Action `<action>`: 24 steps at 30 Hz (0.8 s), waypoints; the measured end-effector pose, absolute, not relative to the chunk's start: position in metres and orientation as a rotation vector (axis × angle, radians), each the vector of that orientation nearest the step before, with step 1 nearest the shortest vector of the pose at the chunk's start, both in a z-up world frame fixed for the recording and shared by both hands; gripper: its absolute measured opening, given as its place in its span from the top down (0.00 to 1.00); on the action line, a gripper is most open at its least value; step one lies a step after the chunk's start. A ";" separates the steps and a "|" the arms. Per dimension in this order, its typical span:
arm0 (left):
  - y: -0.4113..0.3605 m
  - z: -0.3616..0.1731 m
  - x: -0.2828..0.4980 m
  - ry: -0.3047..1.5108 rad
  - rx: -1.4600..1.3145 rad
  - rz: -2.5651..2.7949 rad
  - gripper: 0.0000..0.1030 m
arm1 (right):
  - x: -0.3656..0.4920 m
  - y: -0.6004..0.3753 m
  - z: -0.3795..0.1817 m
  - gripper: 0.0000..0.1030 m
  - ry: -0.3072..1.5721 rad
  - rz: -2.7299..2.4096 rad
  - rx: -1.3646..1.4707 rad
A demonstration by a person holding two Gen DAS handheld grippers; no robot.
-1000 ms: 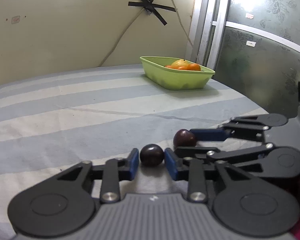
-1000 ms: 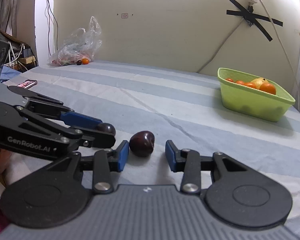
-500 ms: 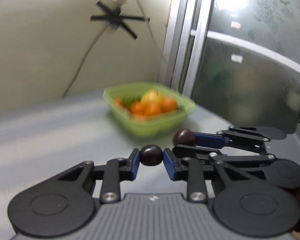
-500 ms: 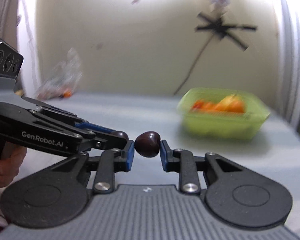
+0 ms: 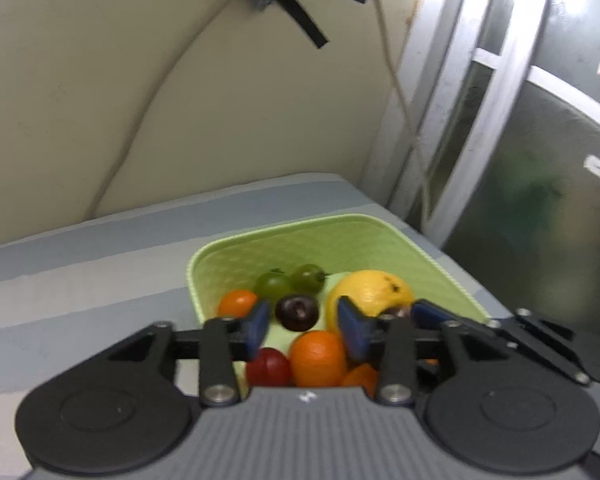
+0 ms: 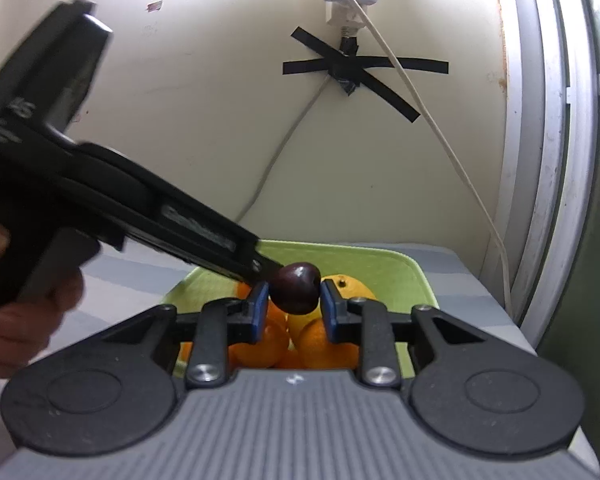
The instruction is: Organize fruits
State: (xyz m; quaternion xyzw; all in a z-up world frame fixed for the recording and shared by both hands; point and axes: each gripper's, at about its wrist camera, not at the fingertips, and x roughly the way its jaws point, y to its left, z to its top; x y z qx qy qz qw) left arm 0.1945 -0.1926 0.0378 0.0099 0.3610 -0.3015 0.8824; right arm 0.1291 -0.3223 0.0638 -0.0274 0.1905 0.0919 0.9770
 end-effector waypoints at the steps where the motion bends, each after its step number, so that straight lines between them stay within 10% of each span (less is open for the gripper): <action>1: -0.190 0.037 0.195 0.750 0.014 -0.618 0.53 | 0.127 -0.323 0.065 0.67 0.381 0.184 -0.056; 24: -0.103 0.023 0.036 0.637 0.067 -0.355 0.32 | 0.027 -0.304 0.054 0.50 0.485 0.019 0.425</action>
